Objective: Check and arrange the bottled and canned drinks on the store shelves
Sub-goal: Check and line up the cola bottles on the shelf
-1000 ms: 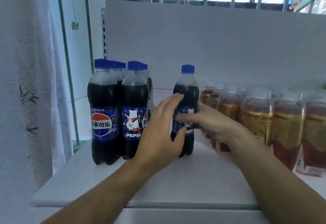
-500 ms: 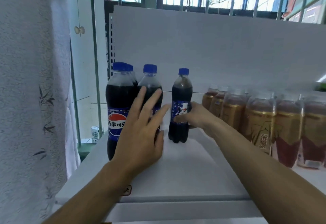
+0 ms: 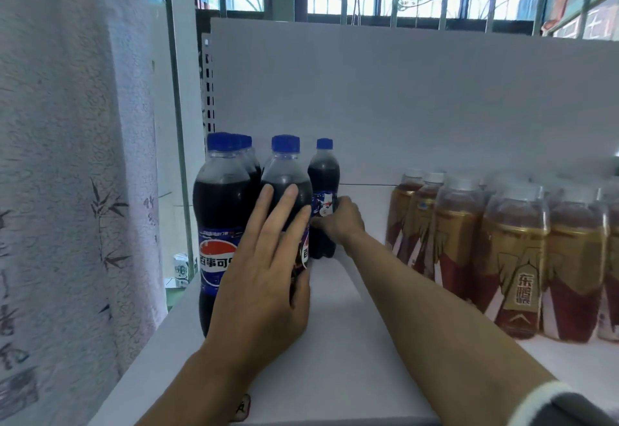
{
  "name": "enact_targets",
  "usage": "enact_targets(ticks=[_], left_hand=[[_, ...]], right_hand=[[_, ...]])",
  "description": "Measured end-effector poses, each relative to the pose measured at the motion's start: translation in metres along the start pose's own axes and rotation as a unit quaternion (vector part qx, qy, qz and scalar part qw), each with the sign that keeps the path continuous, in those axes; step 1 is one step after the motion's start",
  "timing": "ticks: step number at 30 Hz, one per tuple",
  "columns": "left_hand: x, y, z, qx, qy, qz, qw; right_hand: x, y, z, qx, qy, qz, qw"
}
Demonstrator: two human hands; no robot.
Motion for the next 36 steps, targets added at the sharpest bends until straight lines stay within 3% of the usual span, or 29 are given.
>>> enact_targets(ticks=[8, 11, 13, 15, 19, 24, 29, 33, 36], left_hand=[[0.000, 0.003, -0.002, -0.008, 0.002, -0.006, 1.000], [-0.002, 0.004, -0.002, -0.047, -0.001, -0.043, 0.998], [-0.002, 0.006, -0.005, -0.102, 0.012, -0.090, 0.991], [-0.002, 0.007, -0.008, -0.154, 0.029, -0.126, 0.980], [-0.001, 0.011, -0.011, -0.200, 0.039, -0.149, 0.968], [-0.003, 0.007, -0.013, -0.300, 0.047, -0.194, 0.933], [-0.004, 0.007, -0.016, -0.319, 0.044, -0.179, 0.930], [-0.004, 0.014, -0.011, -0.323, -0.039, -0.184, 0.927], [0.000, 0.019, -0.001, -0.367, -0.120, -0.285, 0.878]], right_hand=[[-0.007, -0.001, -0.005, -0.020, -0.021, 0.005, 1.000], [-0.025, -0.016, -0.027, -0.027, 0.038, -0.053, 0.997], [-0.047, -0.033, -0.051, 0.078, 0.092, -0.098, 0.988], [-0.076, -0.055, -0.073, 0.210, 0.082, -0.135, 0.965], [-0.117, -0.085, -0.090, 0.224, -0.003, -0.211, 0.952], [-0.133, -0.085, -0.081, 0.146, -0.070, -0.145, 0.976], [-0.144, -0.080, -0.084, 0.194, -0.053, -0.108, 0.974], [-0.141, -0.065, -0.104, 0.259, -0.011, -0.085, 0.962], [-0.128, -0.061, -0.119, 0.321, 0.014, -0.043, 0.946]])
Point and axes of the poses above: each hand's wrist, its own x-axis towards the middle knuckle, its own z-axis out of the palm, y = z × x, the point moved 3 cm from there along x, towards the middle knuckle, and after that the axes turned 11 degrees about y, right-handed, at the moved point
